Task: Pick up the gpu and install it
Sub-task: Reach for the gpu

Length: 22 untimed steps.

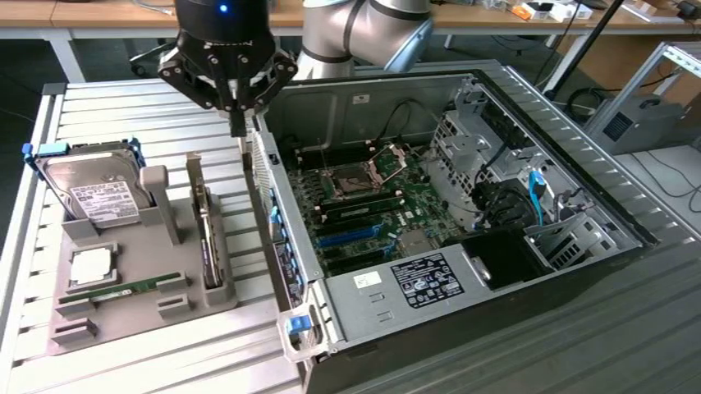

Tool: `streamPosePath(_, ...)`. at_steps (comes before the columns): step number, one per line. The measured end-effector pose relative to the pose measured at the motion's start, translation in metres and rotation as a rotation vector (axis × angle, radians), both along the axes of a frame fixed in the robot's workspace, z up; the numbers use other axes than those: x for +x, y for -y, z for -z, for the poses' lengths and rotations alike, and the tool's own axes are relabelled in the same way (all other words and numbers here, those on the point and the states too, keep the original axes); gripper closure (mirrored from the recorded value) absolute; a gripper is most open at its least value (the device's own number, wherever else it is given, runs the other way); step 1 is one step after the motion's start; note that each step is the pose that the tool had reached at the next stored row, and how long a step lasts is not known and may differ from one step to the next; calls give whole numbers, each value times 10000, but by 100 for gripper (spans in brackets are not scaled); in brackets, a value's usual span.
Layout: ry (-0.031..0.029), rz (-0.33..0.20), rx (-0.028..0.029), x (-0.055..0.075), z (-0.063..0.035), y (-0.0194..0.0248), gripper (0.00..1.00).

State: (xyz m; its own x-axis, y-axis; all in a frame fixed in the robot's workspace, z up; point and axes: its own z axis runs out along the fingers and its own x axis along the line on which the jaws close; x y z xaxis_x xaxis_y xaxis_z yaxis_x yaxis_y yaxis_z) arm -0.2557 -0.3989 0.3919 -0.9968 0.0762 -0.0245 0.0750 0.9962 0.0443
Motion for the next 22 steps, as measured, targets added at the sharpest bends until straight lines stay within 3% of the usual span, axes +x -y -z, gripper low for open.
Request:
streamPosePath(11, 1, 1, 1, -390, 8, 0, 89)
streamPosePath(22, 0, 3, 1, -409, 9, 0, 89)
